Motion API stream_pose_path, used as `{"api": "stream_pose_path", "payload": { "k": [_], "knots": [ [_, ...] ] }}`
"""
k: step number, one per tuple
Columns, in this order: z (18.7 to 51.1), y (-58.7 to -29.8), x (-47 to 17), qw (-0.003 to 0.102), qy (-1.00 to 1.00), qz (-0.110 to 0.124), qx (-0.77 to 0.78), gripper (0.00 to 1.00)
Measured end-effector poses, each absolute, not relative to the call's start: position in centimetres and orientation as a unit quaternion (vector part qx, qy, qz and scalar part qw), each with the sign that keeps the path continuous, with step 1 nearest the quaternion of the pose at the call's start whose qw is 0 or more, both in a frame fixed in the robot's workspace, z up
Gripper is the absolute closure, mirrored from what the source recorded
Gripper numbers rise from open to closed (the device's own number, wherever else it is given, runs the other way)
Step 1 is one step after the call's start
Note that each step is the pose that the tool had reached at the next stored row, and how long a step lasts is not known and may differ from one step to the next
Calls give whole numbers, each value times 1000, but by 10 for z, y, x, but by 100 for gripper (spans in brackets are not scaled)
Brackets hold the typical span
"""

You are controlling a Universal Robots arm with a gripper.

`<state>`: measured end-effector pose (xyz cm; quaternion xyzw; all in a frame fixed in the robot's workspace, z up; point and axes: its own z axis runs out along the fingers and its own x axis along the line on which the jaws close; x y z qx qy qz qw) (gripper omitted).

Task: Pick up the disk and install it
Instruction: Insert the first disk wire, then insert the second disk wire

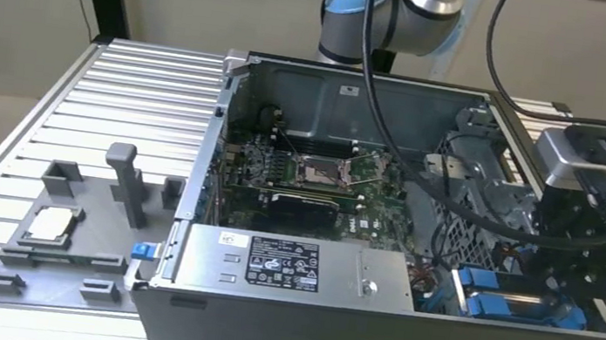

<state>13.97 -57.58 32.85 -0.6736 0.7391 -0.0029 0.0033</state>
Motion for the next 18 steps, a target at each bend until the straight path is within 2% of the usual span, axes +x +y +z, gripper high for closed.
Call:
{"api": "stream_pose_path", "payload": {
  "k": [9, 18],
  "knots": [
    [356, -576, 140, 6, 740, 0, -673, 0],
    [381, -584, 140, 13, 743, 9, -669, 0]
  ]
}}
